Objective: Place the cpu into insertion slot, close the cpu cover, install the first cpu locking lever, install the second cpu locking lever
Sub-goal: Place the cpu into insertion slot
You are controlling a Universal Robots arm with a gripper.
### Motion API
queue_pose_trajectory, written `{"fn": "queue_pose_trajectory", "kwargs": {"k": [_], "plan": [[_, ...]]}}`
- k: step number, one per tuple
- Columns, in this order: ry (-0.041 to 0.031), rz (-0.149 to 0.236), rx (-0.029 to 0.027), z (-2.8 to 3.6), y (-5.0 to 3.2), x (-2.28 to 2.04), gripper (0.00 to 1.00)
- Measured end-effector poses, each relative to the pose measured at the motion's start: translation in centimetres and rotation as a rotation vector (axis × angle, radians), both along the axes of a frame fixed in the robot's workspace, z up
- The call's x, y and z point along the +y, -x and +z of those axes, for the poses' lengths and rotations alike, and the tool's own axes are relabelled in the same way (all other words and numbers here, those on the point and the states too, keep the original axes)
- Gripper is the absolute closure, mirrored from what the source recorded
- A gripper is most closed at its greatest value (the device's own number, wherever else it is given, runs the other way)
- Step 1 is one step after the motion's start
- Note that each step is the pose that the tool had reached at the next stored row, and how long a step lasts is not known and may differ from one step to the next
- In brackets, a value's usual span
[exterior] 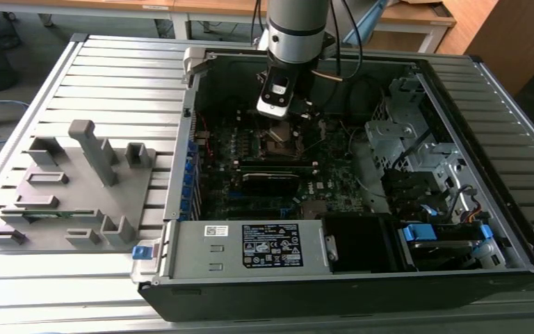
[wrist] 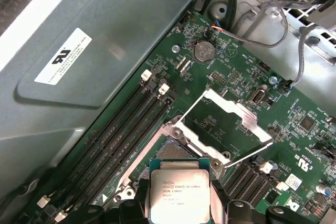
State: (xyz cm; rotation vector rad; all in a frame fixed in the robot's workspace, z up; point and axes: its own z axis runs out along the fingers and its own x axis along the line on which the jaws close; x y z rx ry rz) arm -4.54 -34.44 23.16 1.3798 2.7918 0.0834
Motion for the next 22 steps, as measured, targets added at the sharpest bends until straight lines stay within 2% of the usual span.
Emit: {"fn": "queue_pose_trajectory", "kwargs": {"k": [8,15,22], "plan": [[0.0001,-0.003,0.0,0.0,0.0,0.0,0.46],[0.0,-0.045,0.0,-0.04,0.0,0.0,0.46],[0.0,-0.047,0.0,-0.04,0.0,0.0,0.46]]}}
